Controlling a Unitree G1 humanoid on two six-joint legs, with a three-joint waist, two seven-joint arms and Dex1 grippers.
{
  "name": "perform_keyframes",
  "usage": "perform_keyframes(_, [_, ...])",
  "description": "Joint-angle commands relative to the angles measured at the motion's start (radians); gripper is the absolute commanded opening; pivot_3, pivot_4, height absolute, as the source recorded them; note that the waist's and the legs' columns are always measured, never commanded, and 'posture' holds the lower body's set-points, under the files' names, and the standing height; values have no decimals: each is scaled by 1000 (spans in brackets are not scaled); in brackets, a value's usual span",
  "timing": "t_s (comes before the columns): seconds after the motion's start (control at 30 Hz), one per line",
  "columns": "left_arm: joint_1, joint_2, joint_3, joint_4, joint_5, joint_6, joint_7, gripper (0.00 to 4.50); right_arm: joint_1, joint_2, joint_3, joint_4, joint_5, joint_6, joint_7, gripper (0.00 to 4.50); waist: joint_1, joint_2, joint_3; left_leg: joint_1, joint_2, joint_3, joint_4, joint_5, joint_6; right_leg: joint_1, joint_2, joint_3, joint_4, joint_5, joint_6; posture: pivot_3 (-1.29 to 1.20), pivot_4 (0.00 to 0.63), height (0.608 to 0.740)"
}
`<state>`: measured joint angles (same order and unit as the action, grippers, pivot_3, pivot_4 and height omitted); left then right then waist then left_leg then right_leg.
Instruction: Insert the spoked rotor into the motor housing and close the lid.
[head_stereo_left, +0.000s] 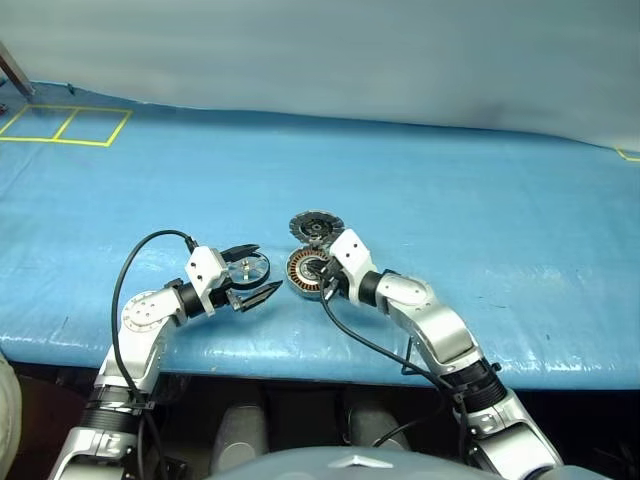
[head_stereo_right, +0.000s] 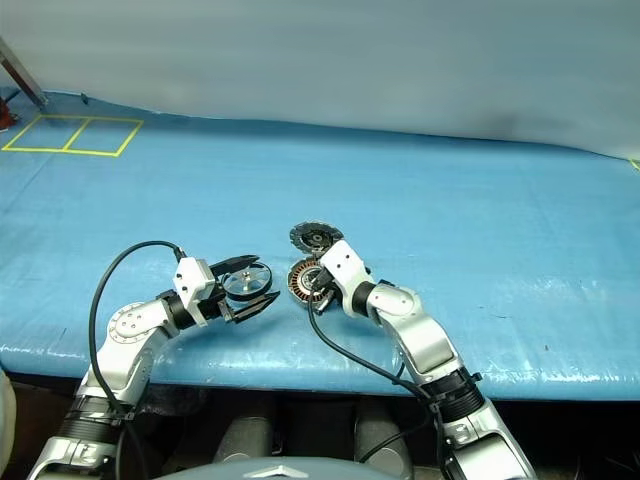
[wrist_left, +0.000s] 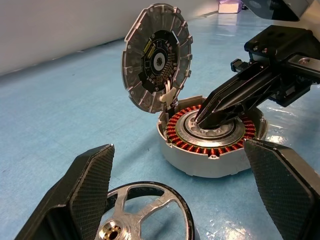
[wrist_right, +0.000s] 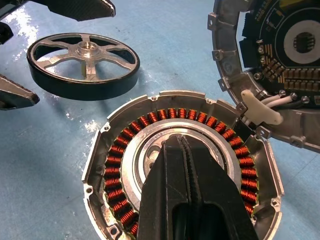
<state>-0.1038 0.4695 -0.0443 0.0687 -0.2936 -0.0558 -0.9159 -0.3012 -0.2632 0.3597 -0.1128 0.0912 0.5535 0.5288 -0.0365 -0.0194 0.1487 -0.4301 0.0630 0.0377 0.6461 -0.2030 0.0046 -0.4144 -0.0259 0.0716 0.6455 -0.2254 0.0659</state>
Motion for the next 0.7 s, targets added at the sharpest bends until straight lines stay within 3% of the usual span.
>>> perform_keyframes(0.03, [-7,0,13,-33,-2,-22,2,4498,18,-10,24,50,-35,27,-7,51,0,-1,0,1,0,0,0,0,0,0,0,0,0,0,0,0,150,740])
perform_keyframes(0.43, [-3,0,20,-36,-1,-1,21,4498,24,69,-97,-87,132,52,26,51,0,-1,-1,-3,0,0,-1,0,0,0,0,0,0,2,-4,0,150,740])
perform_keyframes(0.7, [3,17,34,-67,-18,101,57,4498,33,57,-116,-183,177,74,19,51,0,0,0,-5,0,0,-1,0,0,-1,0,-1,0,0,0,0,150,740])
